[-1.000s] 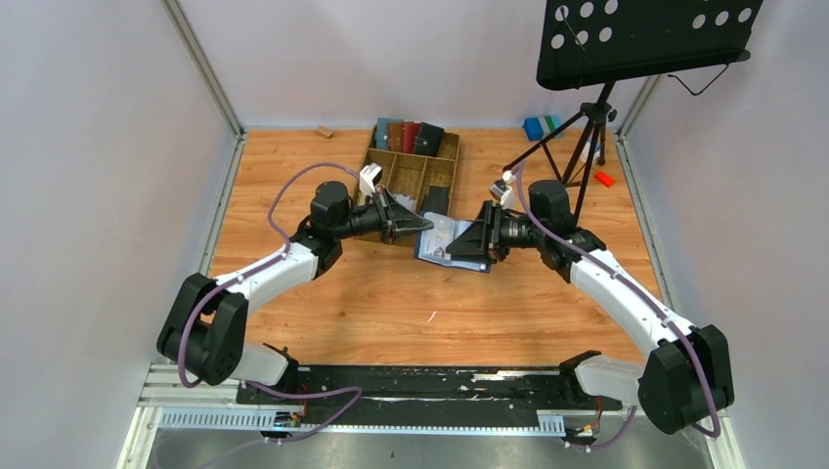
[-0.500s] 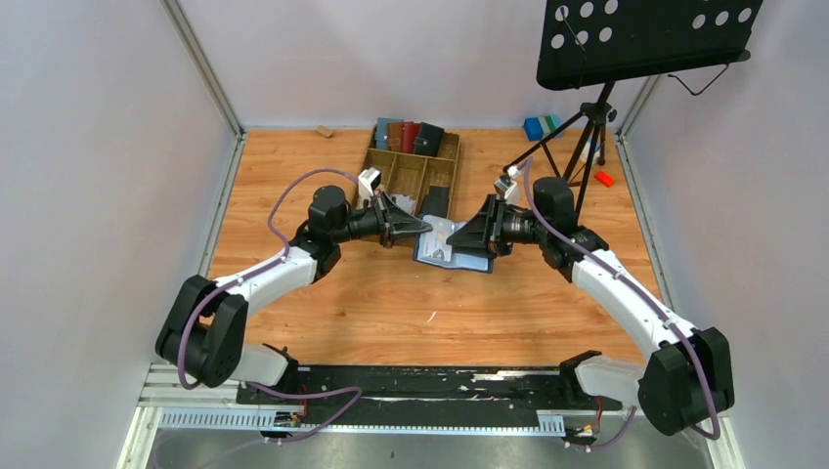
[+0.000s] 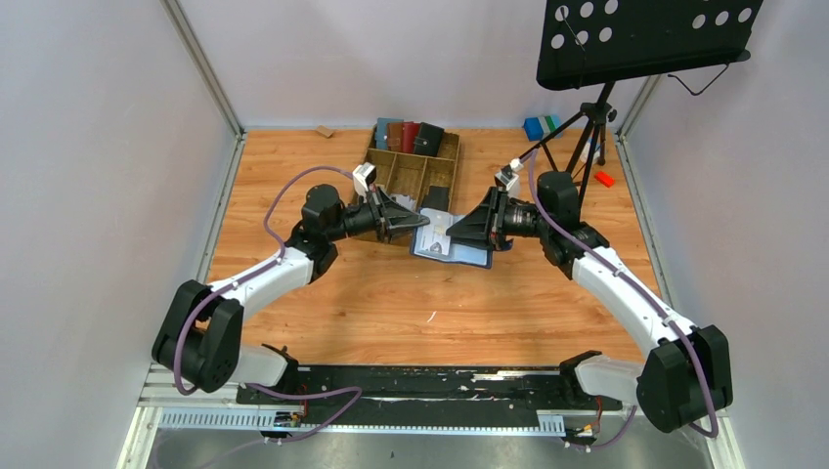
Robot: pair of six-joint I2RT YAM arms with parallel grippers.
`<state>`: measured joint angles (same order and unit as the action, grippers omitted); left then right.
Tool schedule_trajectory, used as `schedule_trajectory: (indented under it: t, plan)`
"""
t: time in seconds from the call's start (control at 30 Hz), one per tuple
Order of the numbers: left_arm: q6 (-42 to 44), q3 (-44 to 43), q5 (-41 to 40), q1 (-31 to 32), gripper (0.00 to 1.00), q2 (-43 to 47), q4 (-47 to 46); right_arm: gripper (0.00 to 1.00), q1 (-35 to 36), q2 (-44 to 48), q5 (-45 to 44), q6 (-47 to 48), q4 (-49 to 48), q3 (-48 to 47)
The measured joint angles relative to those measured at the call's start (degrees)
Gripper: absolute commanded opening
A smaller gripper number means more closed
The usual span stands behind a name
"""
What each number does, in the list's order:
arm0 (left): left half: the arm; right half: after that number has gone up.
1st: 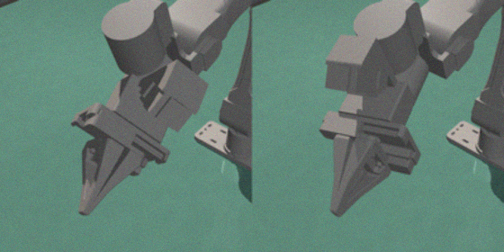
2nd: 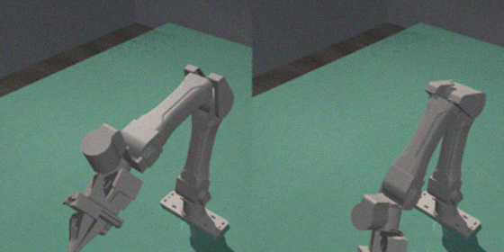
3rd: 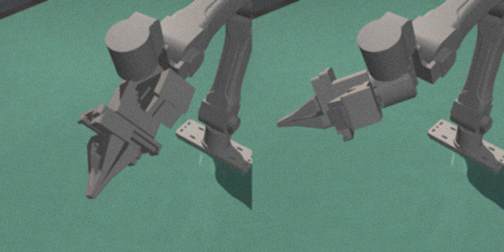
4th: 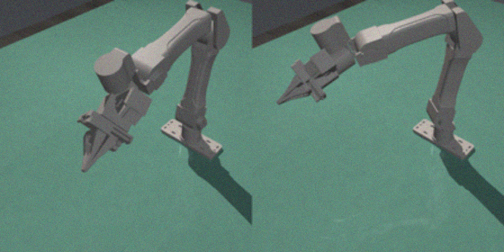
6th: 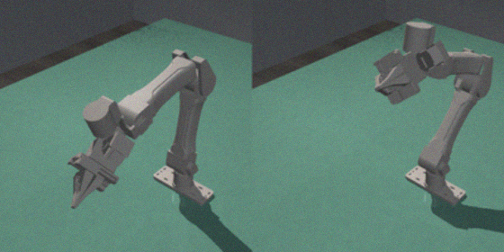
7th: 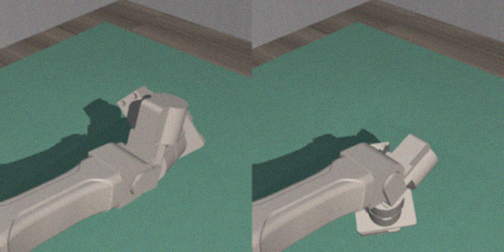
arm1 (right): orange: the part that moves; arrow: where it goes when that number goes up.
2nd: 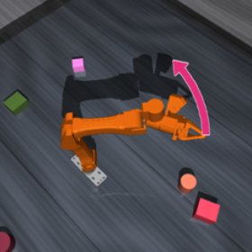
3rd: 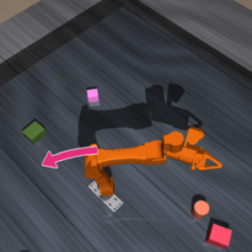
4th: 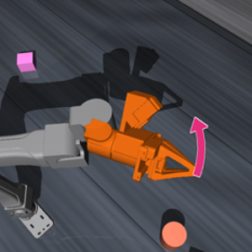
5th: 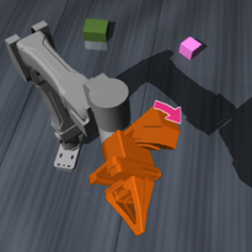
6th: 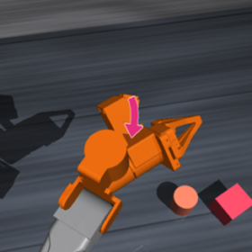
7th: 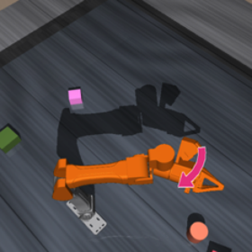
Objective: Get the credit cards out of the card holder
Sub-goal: Remove the credit card from the card holder.
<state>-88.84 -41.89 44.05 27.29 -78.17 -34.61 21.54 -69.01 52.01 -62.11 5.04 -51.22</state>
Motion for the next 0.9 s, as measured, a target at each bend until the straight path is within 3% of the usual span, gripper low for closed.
schedule_trajectory:
  t: [0.37, 0.5, 0.57, 0.77, 0.9]
  plan:
    - [0.9, -0.1, -2.3, -0.3, 0.0, 3.9, 4.3, 0.21, -0.2, 0.2, 1.5, -8.9, -9.3, 2.1]
    - [1.9, -0.1, -4.3, 0.4, 0.0, 6.1, 7.0, 0.34, -0.1, 0.3, 1.8, -9.8, -8.9, 1.8]
    - [2.3, -0.1, -5.6, 1.0, 0.0, 7.0, 8.3, 0.37, 0.2, 0.3, 1.7, -8.8, -5.9, 0.5]
    - [2.2, -0.1, -8.4, 2.6, 0.0, 8.9, 10.0, 0.61, 1.7, 0.7, -1.0, -3.5, 6.2, -5.2]
    - [1.8, -0.1, -9.0, 3.8, 0.0, 8.9, 10.4, 0.65, 2.4, 1.5, -3.4, 0.6, 13.8, -8.0]
